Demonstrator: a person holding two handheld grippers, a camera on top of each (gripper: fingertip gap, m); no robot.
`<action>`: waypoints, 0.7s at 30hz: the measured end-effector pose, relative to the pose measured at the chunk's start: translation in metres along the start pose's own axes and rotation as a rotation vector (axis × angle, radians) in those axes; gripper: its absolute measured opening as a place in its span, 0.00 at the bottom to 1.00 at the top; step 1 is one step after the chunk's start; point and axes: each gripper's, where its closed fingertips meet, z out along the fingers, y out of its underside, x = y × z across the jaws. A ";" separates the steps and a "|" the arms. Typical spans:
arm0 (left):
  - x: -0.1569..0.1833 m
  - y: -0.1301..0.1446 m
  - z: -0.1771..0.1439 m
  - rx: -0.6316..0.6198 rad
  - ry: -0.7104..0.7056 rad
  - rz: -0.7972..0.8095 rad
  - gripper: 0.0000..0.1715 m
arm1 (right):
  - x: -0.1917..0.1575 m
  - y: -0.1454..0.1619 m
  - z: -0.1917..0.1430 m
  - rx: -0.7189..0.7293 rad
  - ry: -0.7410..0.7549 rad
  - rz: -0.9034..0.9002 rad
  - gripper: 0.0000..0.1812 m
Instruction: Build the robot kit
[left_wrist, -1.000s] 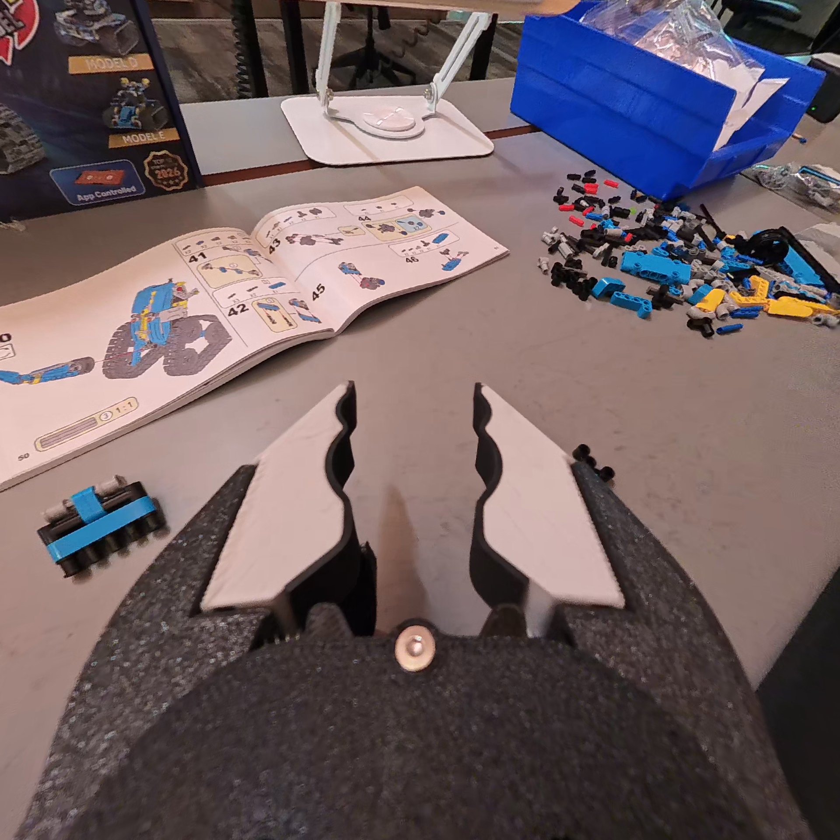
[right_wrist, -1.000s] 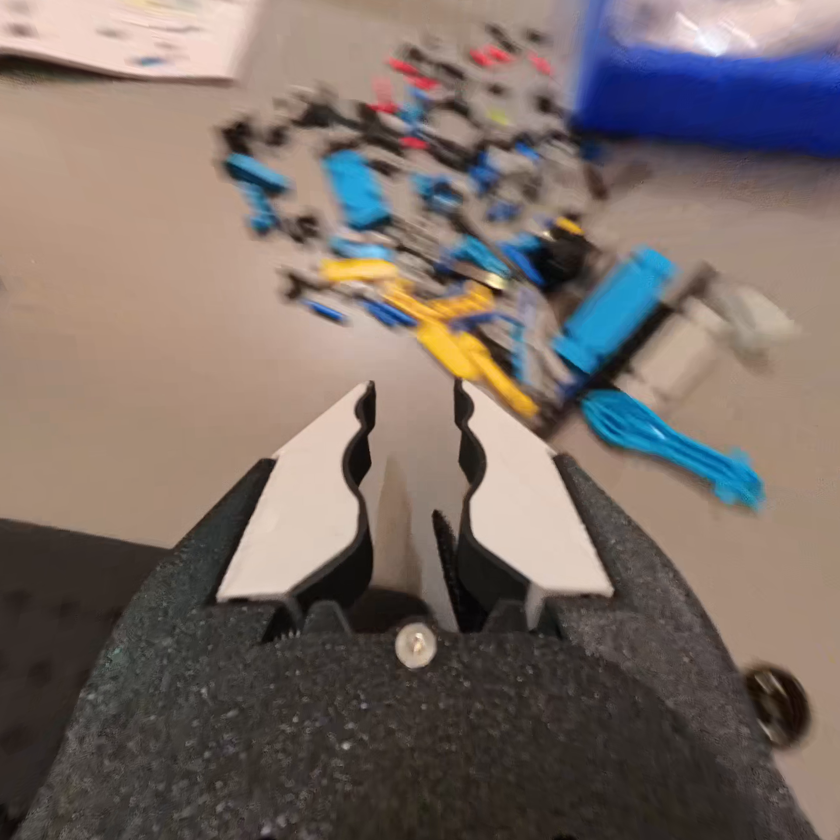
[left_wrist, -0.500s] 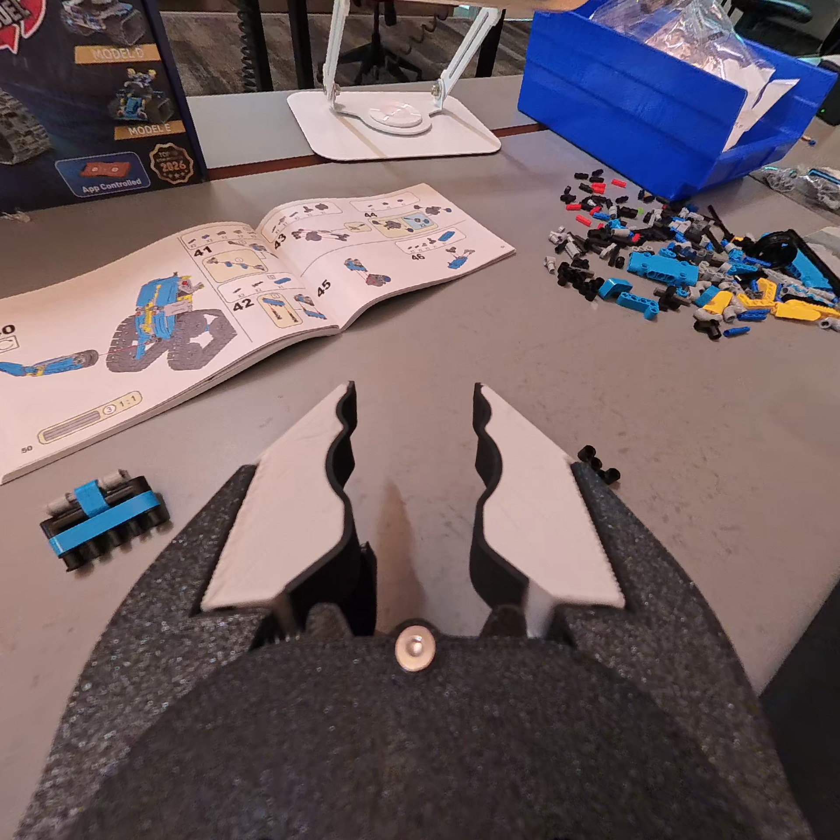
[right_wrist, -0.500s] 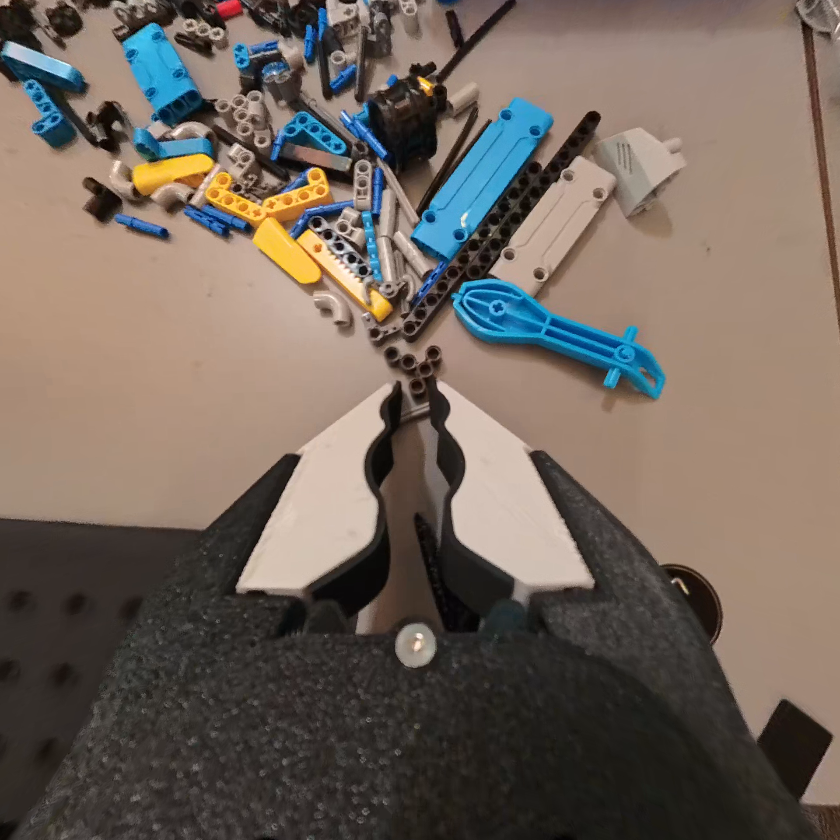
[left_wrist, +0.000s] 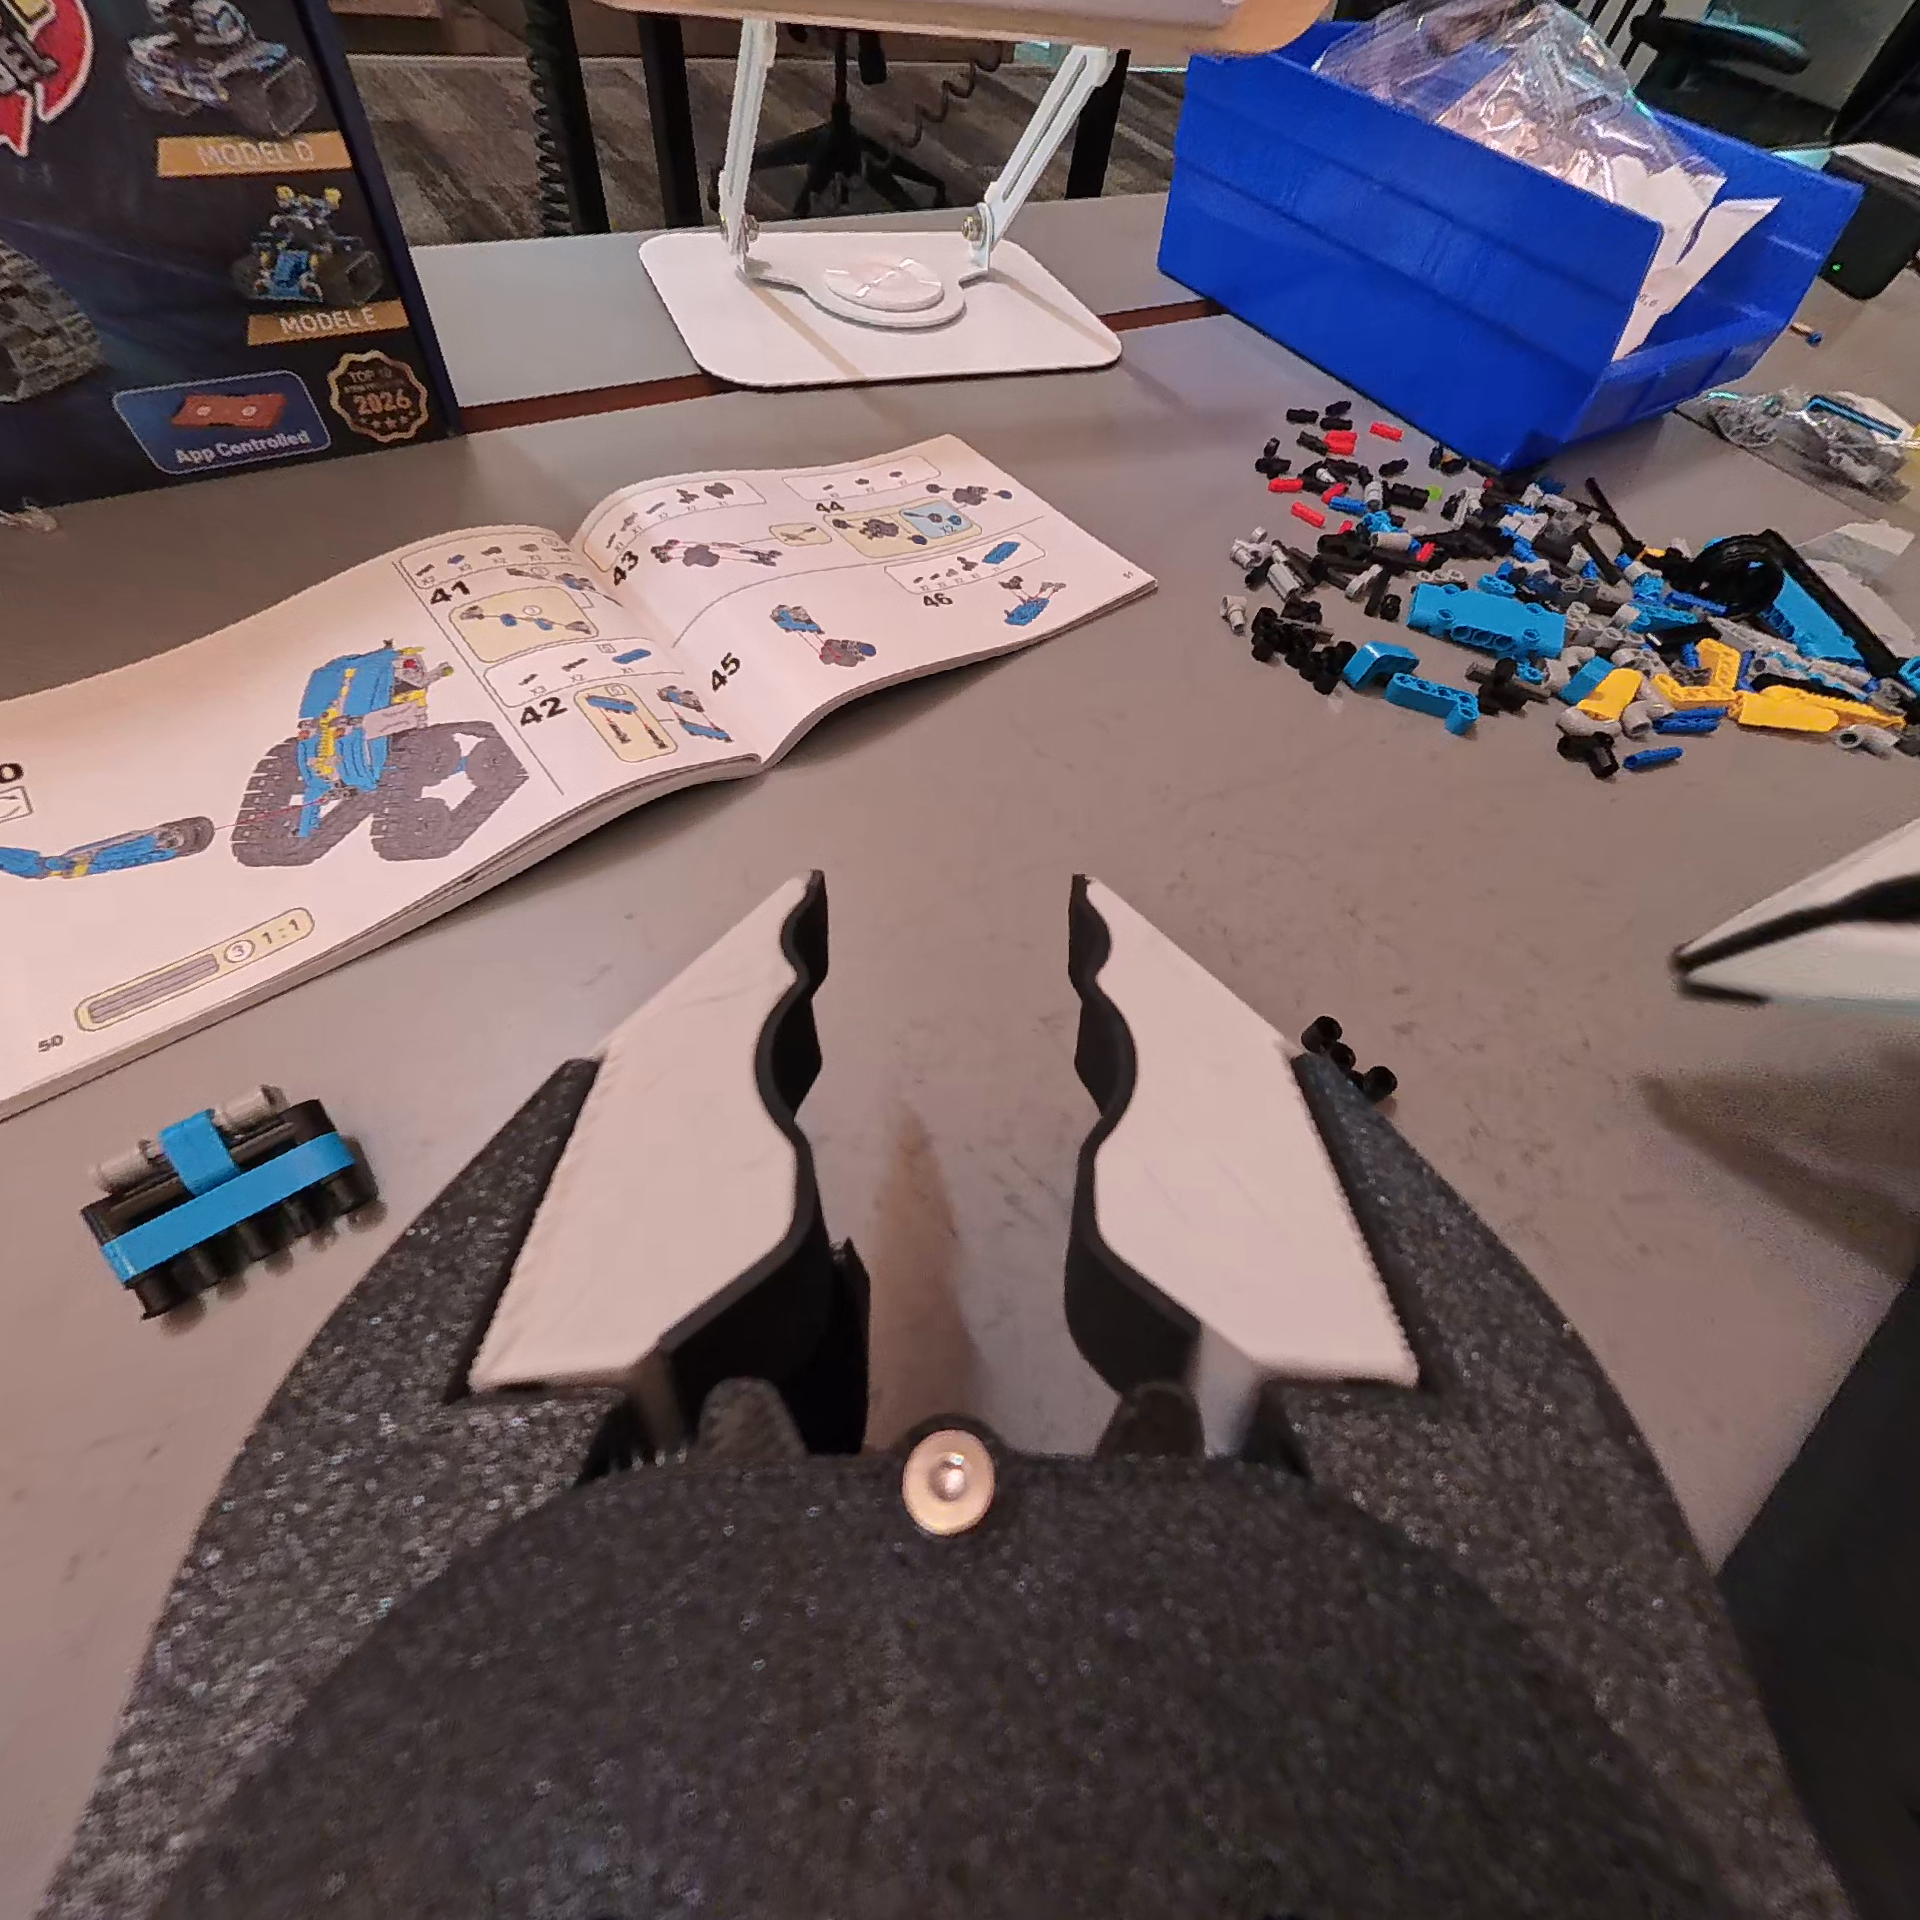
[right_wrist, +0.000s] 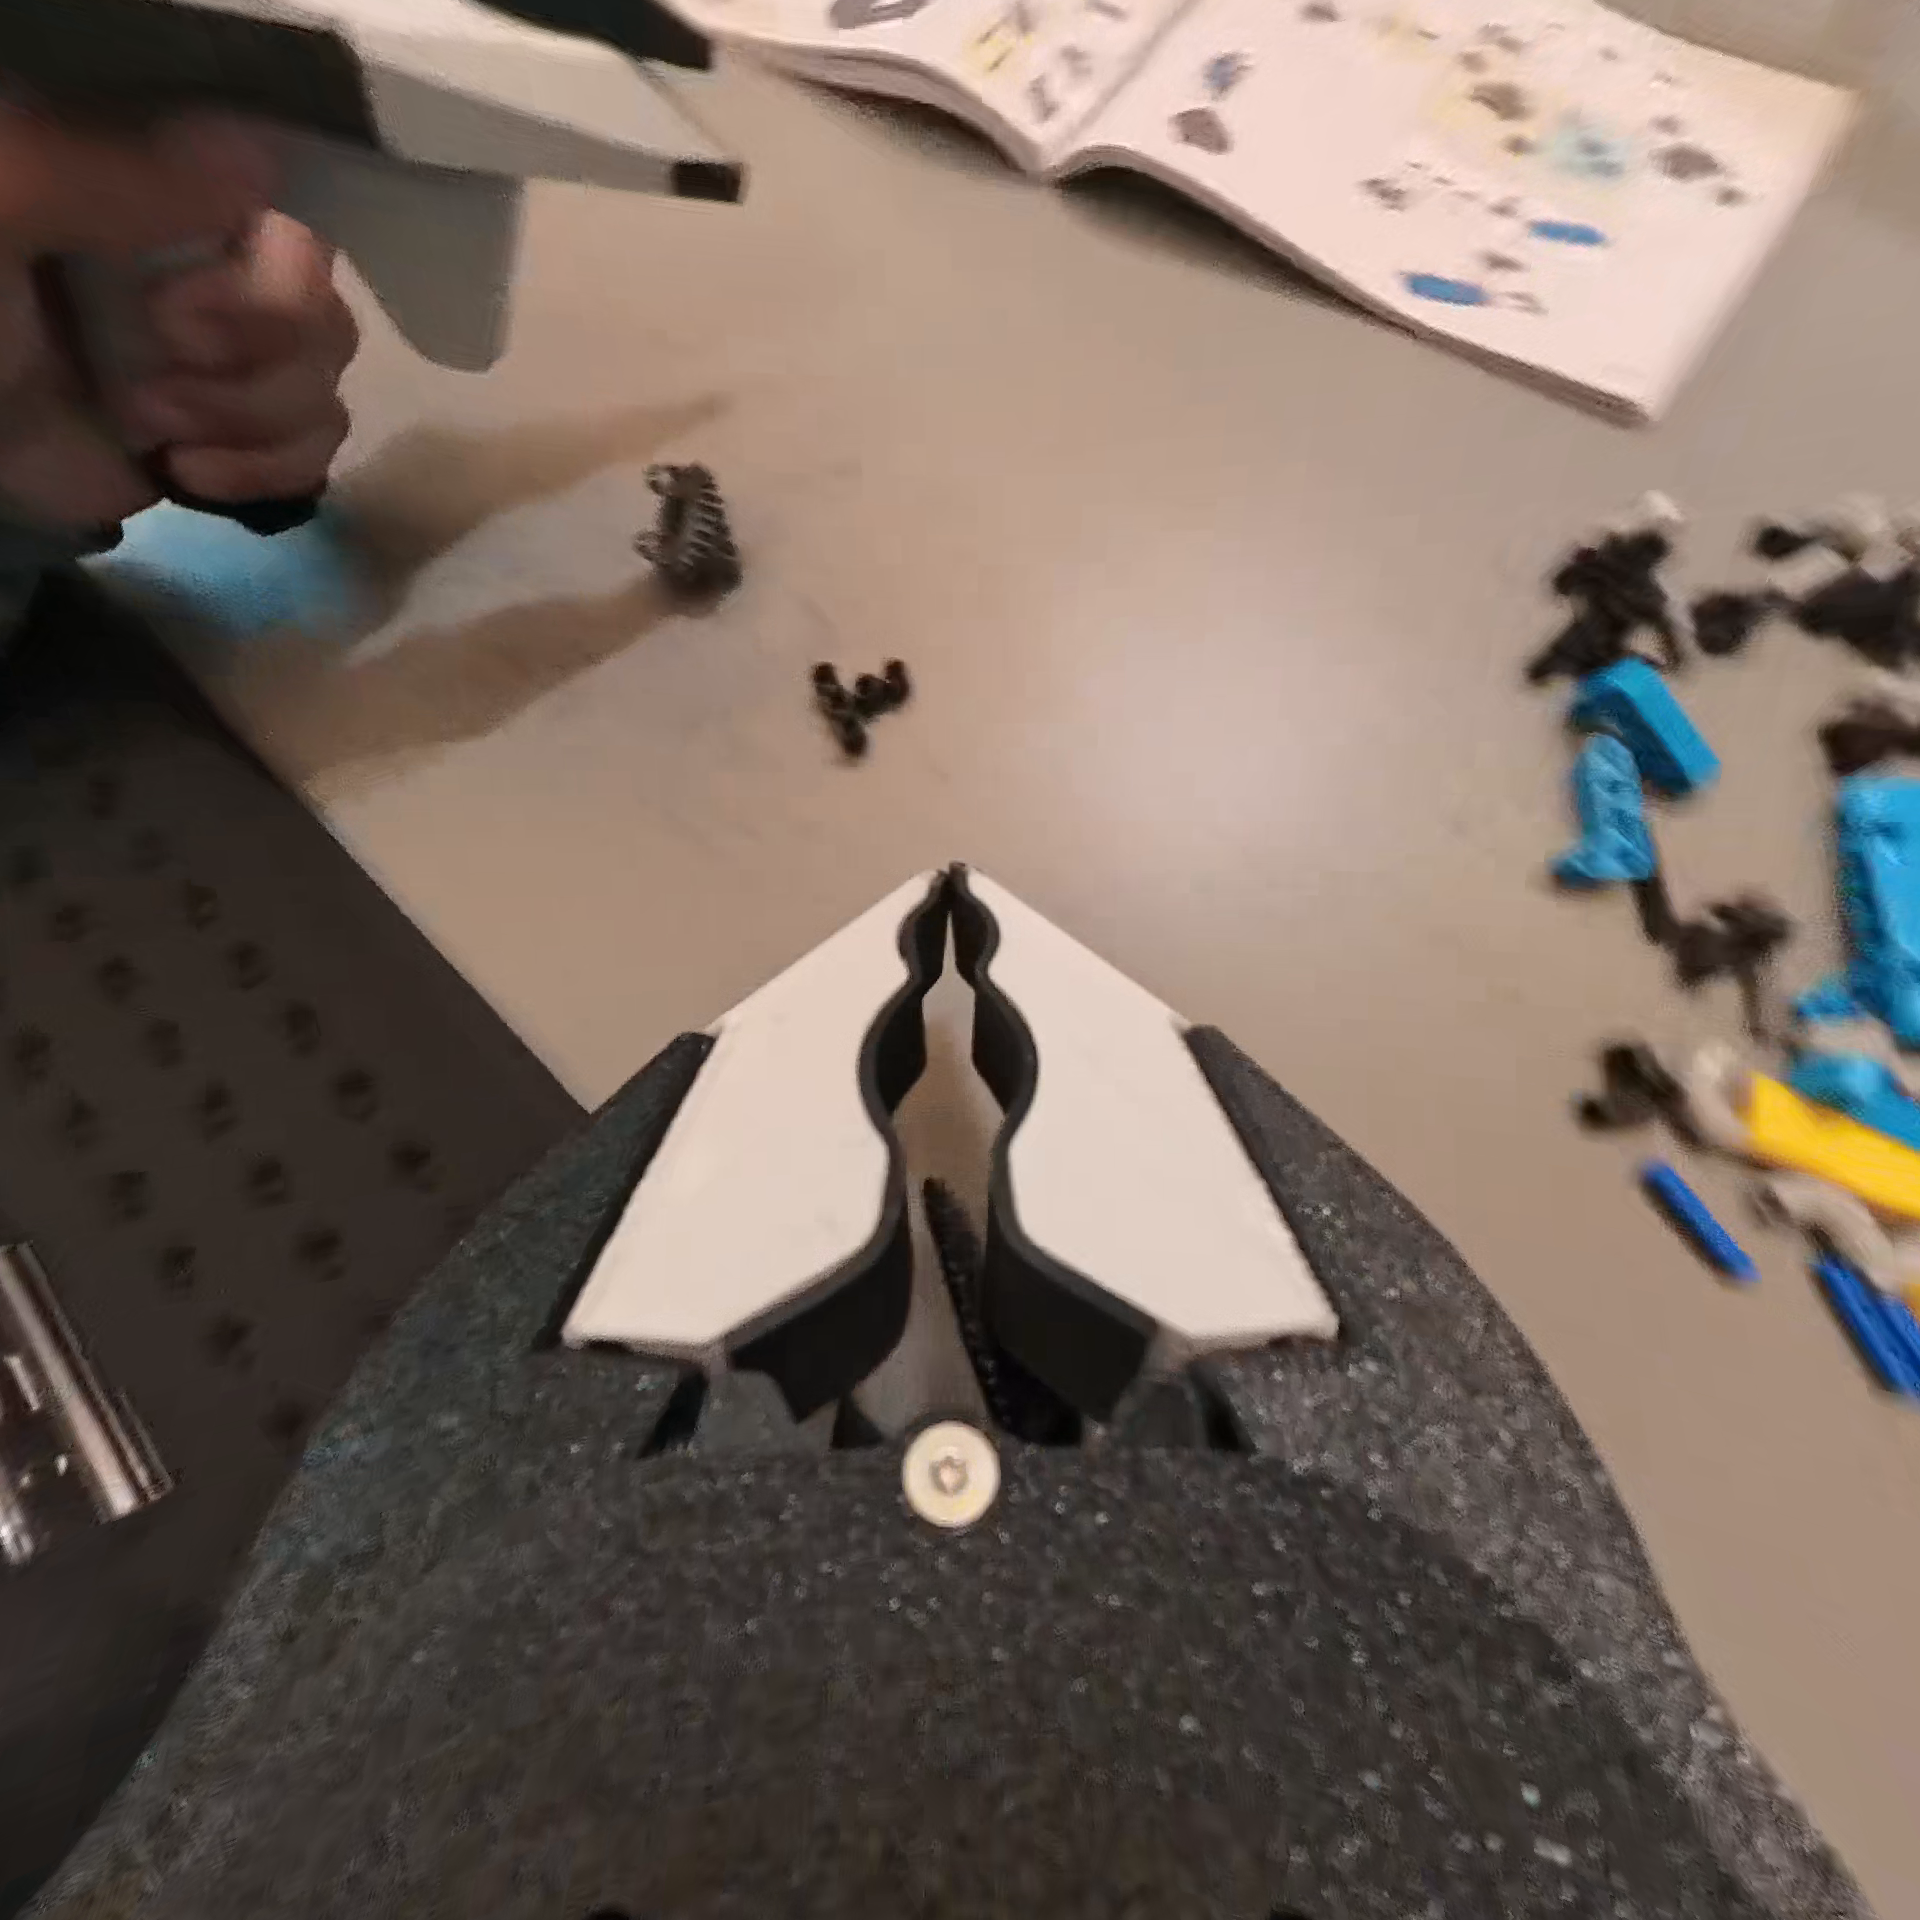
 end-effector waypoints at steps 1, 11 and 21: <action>0.000 0.000 0.000 -0.001 0.000 -0.002 0.27 | -0.008 -0.003 0.010 -0.004 -0.014 -0.028 0.00; 0.001 0.002 0.001 -0.009 0.008 0.005 0.27 | 0.053 0.020 -0.028 -0.014 0.185 0.057 0.12; 0.004 0.007 0.006 -0.036 0.009 0.025 0.27 | 0.199 0.152 -0.147 -0.021 0.542 0.440 0.18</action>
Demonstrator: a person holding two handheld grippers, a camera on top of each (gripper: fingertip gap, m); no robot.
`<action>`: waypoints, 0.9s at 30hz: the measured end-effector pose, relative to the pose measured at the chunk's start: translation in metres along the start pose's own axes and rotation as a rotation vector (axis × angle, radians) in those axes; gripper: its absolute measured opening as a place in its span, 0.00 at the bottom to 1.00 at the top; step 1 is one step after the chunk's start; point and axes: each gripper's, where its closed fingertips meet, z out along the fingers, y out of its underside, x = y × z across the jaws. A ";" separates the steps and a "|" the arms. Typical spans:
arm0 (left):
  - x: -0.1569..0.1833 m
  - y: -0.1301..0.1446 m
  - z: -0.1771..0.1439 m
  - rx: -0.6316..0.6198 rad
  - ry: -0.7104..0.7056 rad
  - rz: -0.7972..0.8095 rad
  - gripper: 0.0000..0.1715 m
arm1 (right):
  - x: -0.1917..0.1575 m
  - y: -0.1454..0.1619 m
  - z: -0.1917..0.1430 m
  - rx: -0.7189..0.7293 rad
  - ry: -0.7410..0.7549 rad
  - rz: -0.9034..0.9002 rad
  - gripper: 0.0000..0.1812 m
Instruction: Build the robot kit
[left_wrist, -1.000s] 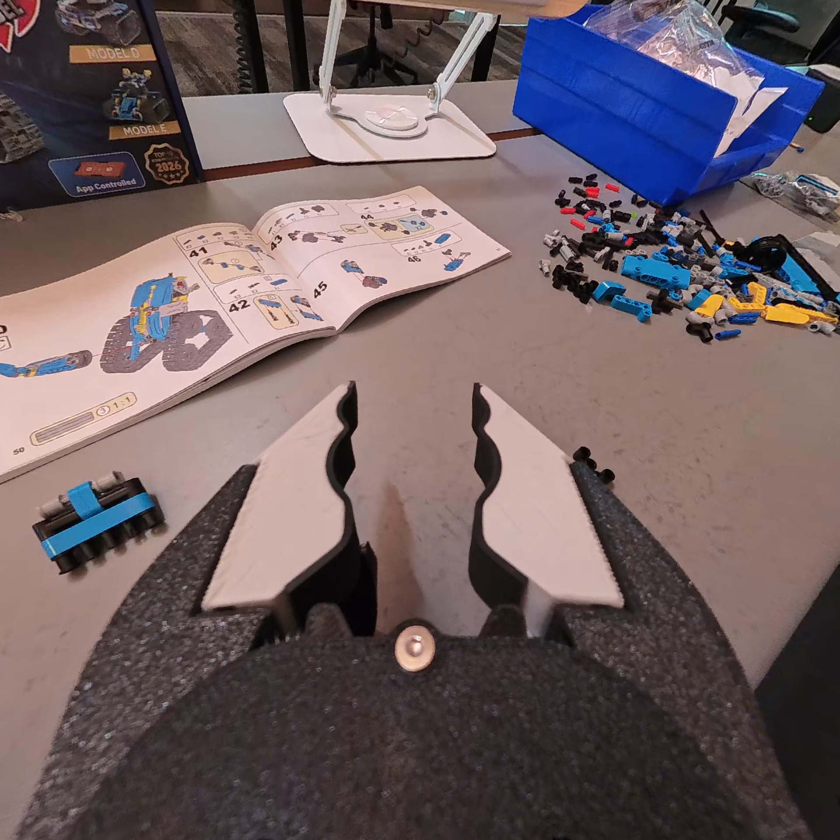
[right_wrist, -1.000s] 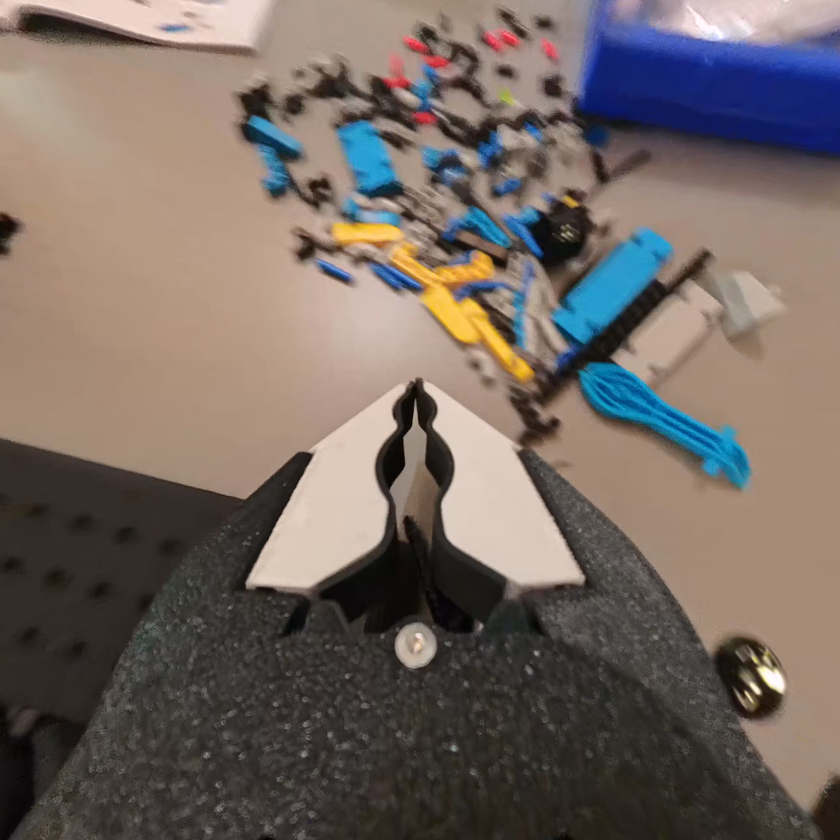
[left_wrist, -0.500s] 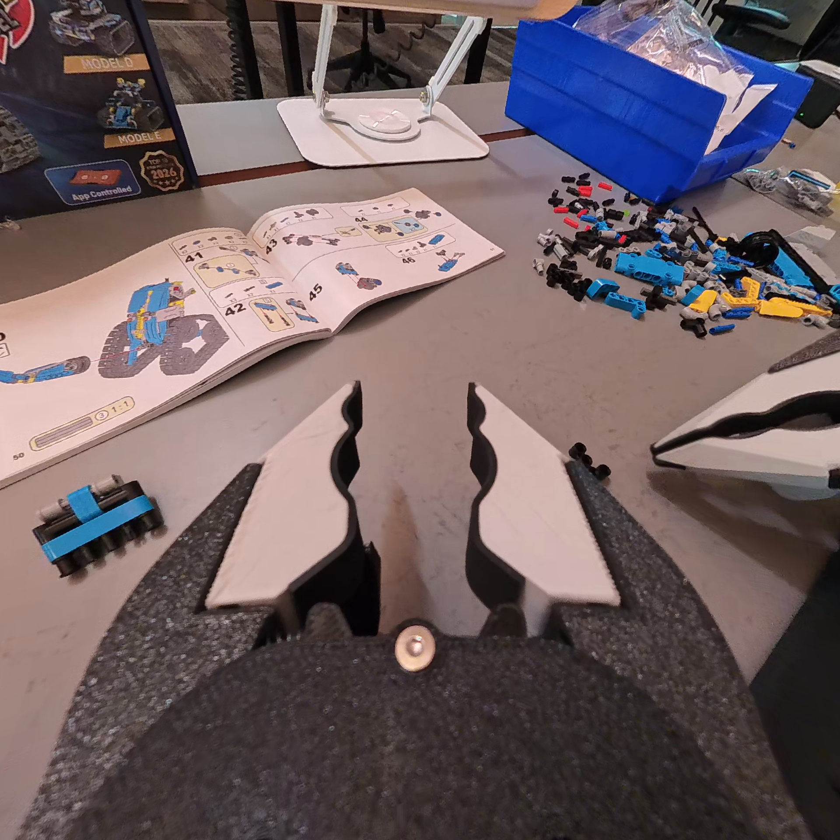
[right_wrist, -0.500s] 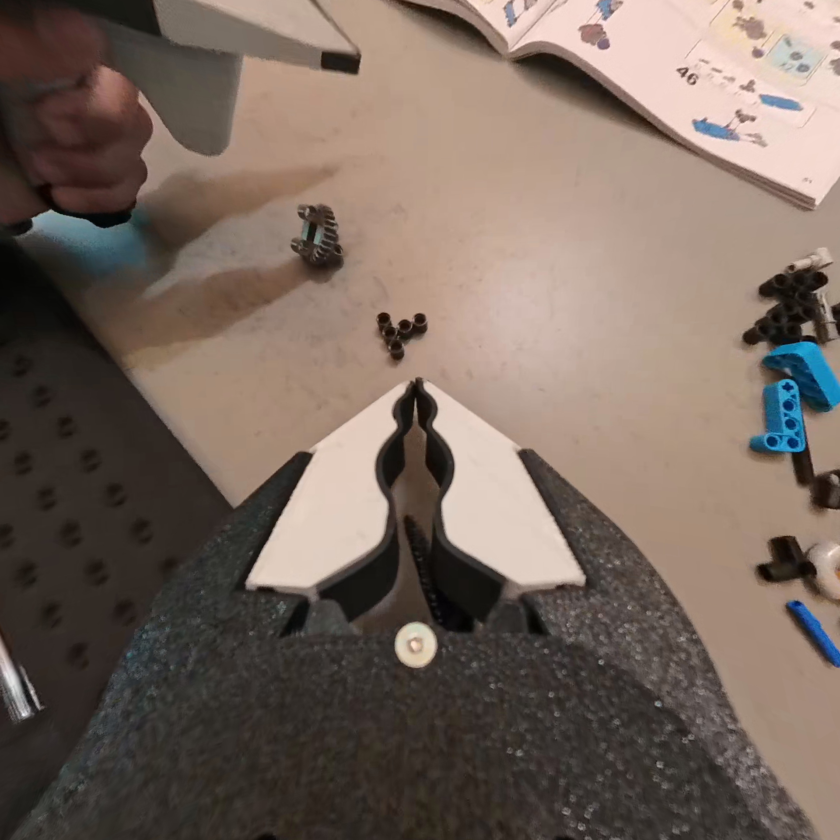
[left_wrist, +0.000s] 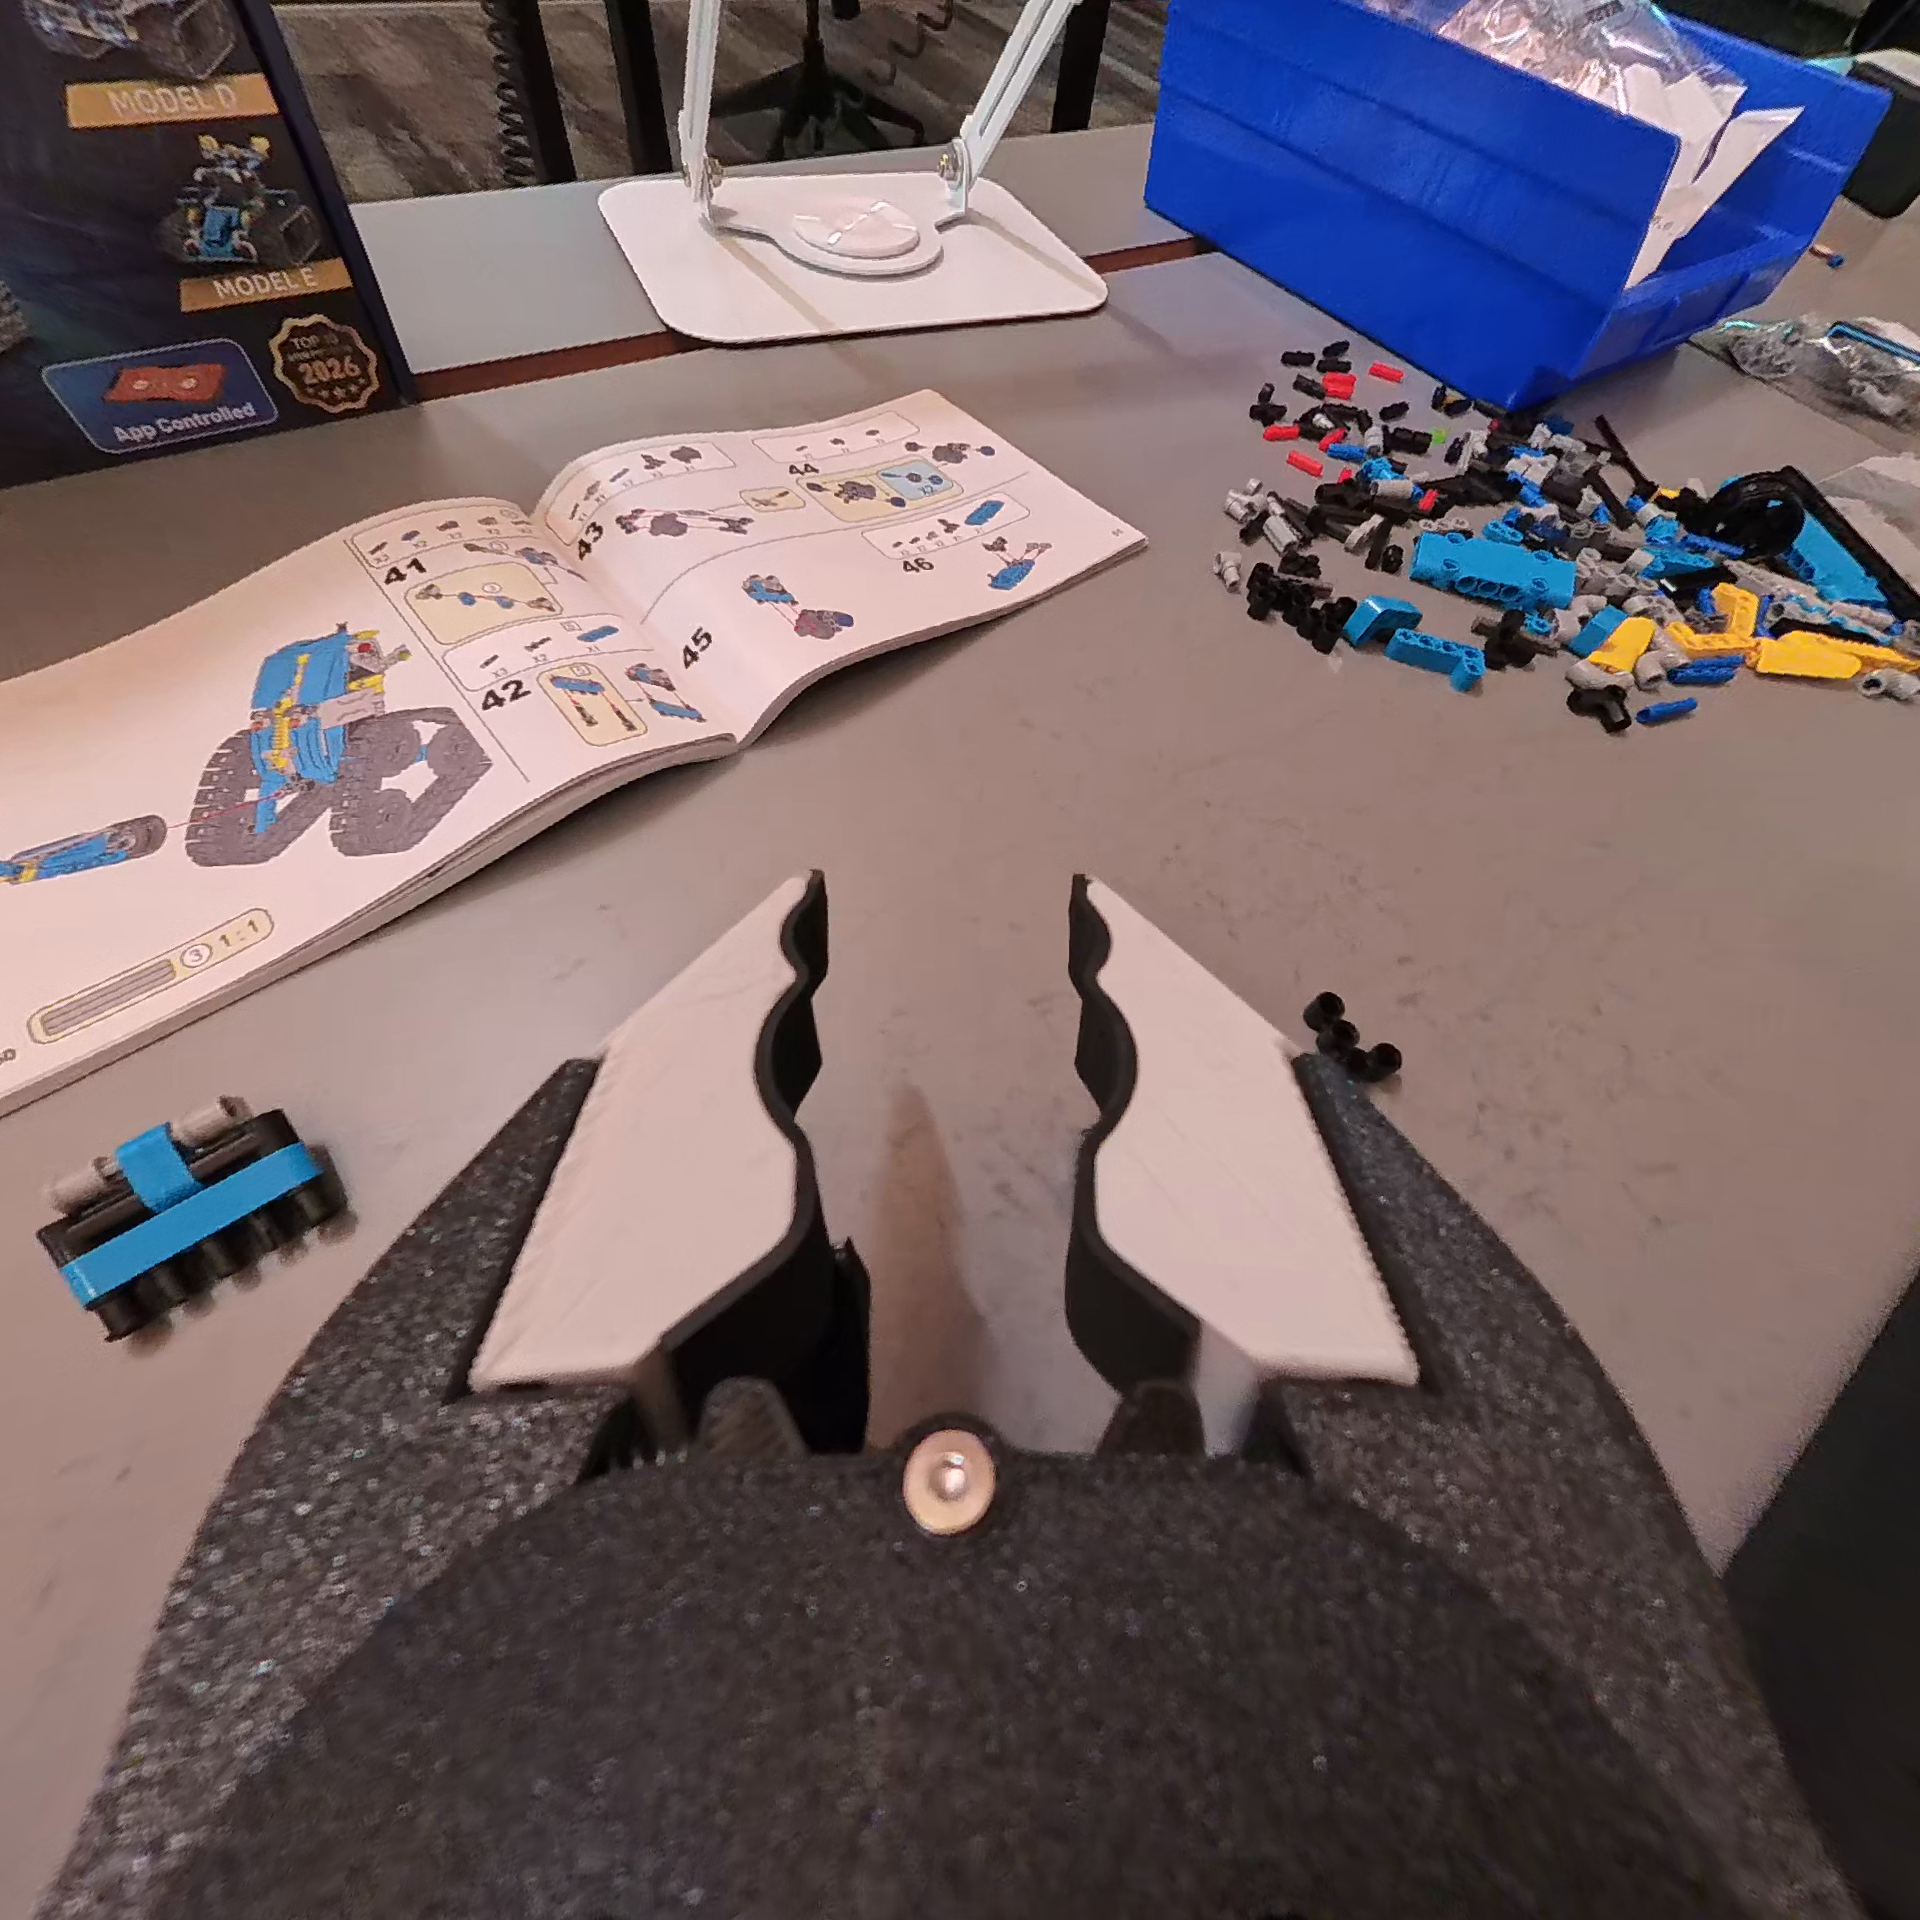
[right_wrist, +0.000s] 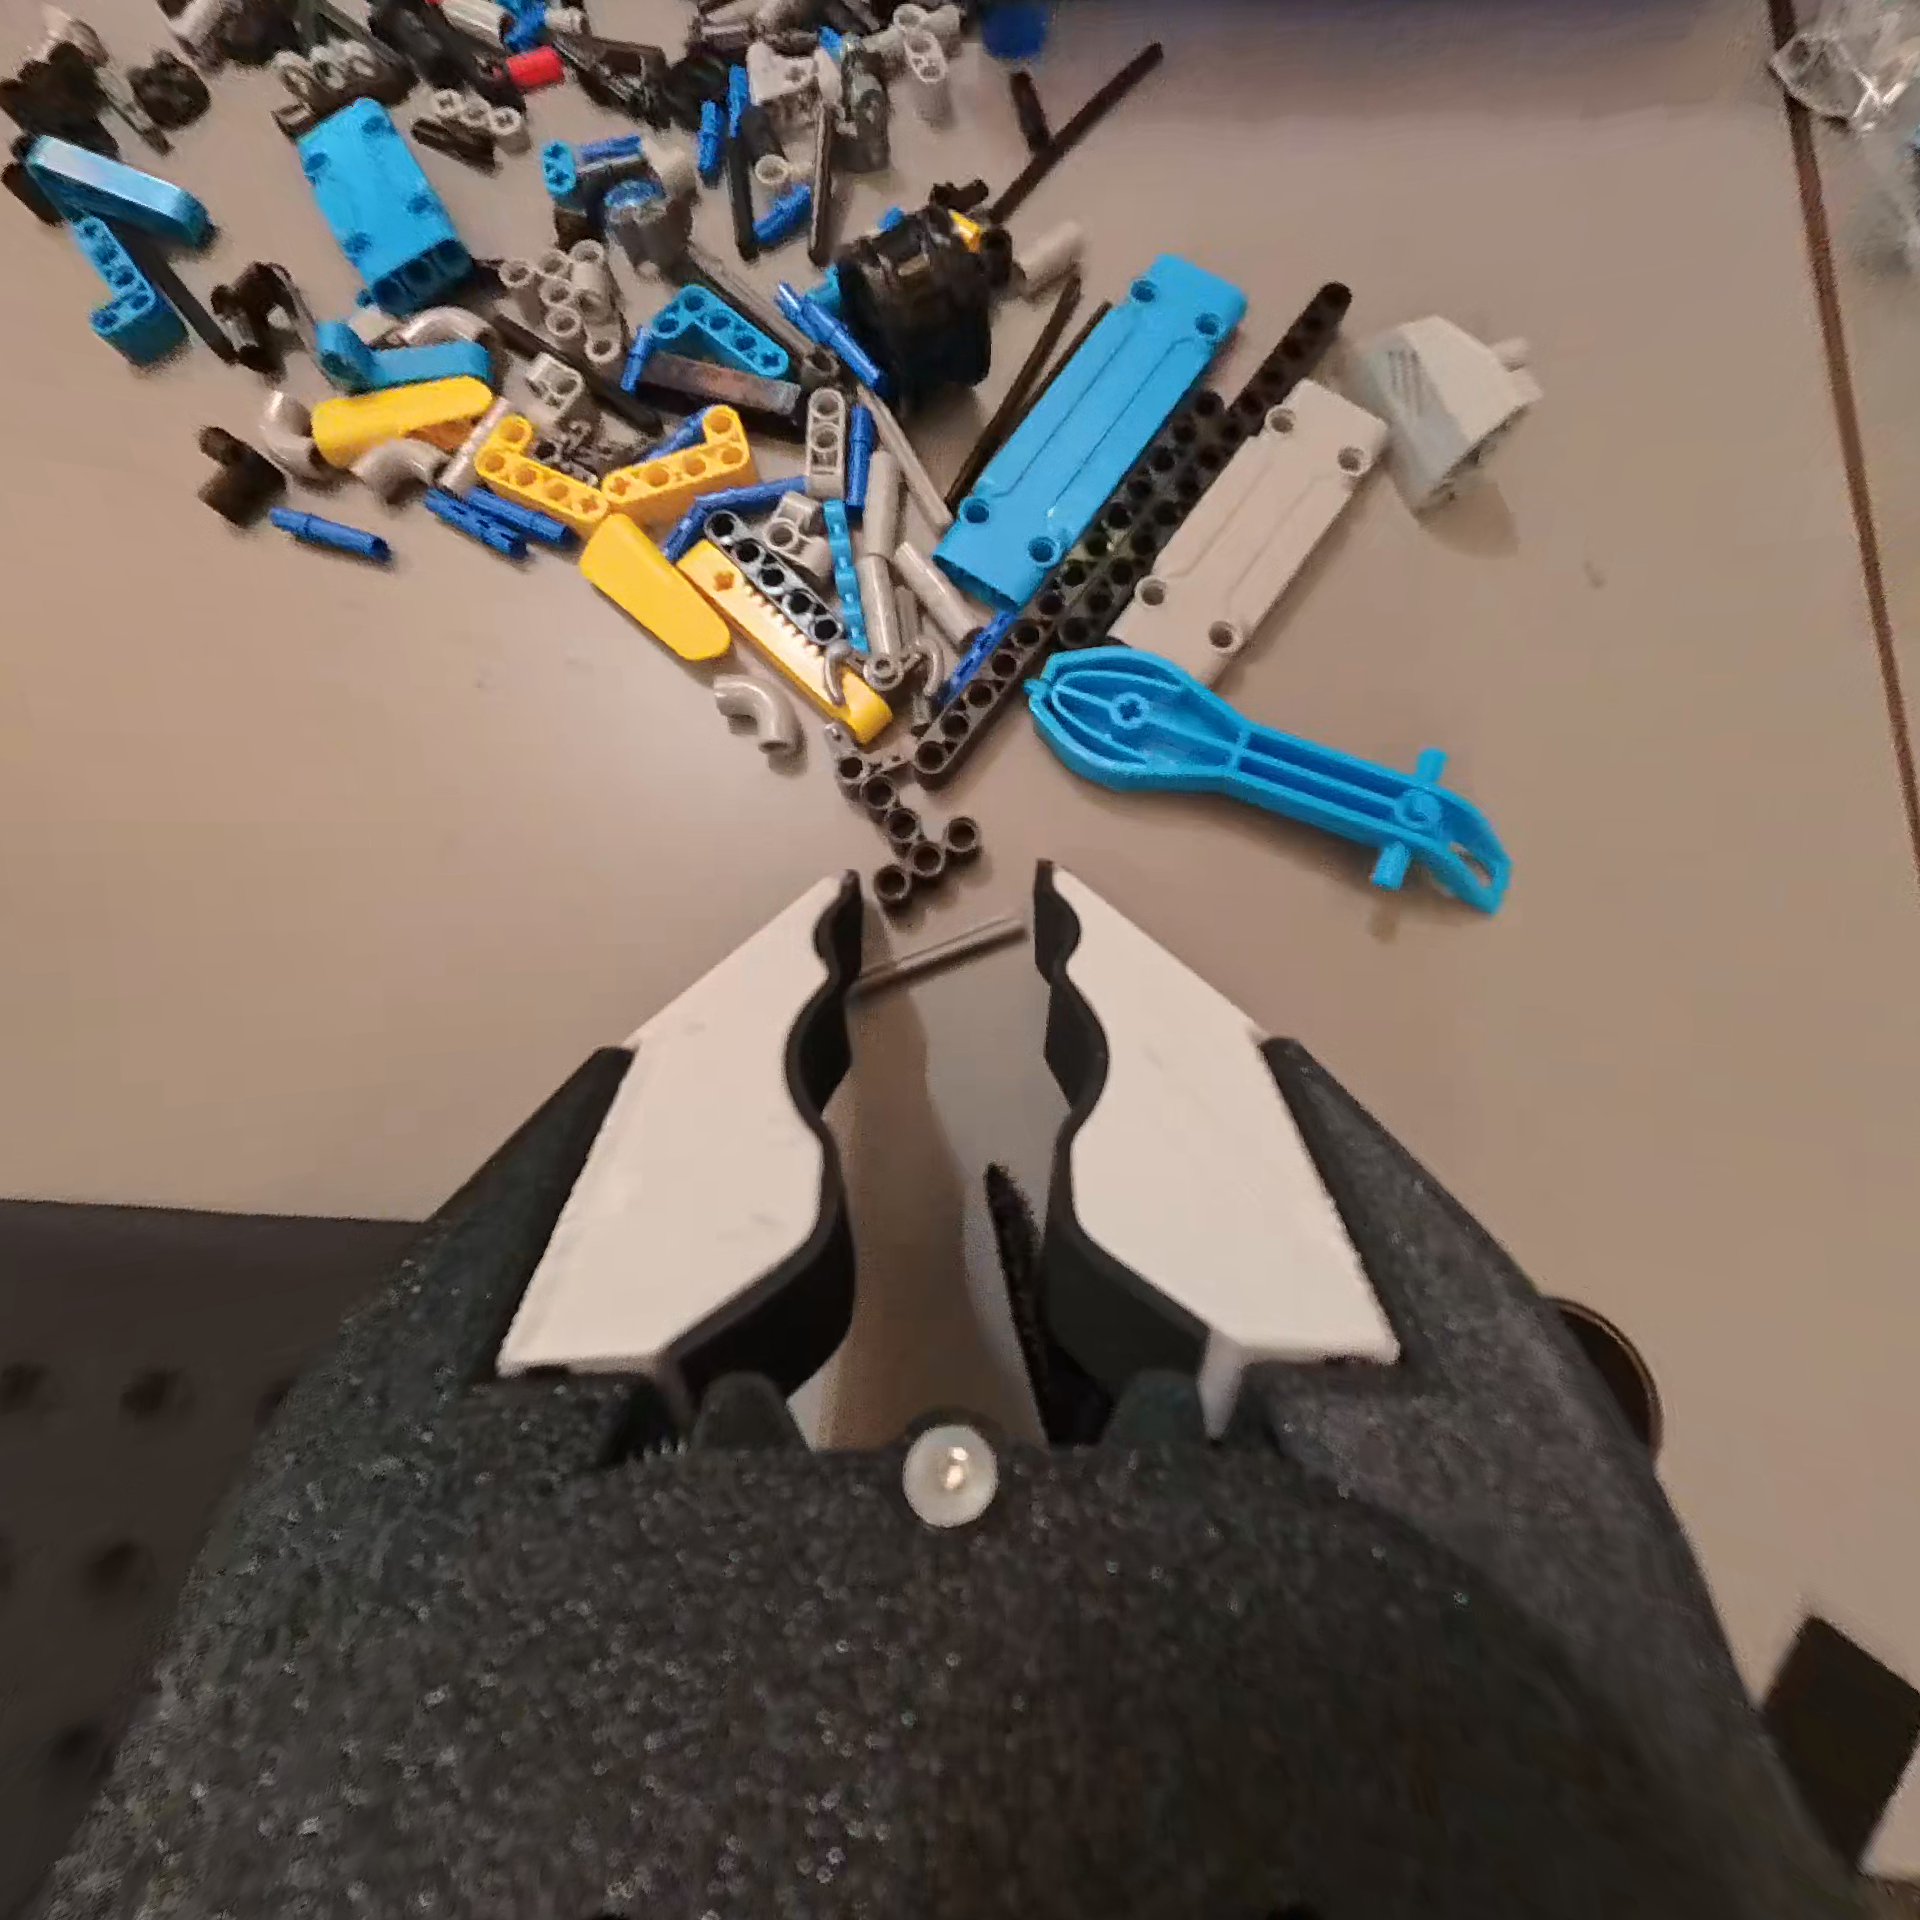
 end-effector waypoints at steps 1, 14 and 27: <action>-0.001 0.000 0.000 0.000 -0.004 0.000 0.27 | -0.002 -0.002 0.003 0.006 -0.009 0.001 0.17; -0.004 -0.001 -0.001 0.007 -0.008 -0.020 0.27 | -0.195 -0.029 -0.002 0.008 -0.359 -0.304 0.11; -0.006 -0.003 -0.006 0.023 -0.011 -0.026 0.27 | -0.277 -0.048 0.038 -0.047 -0.500 -0.438 0.17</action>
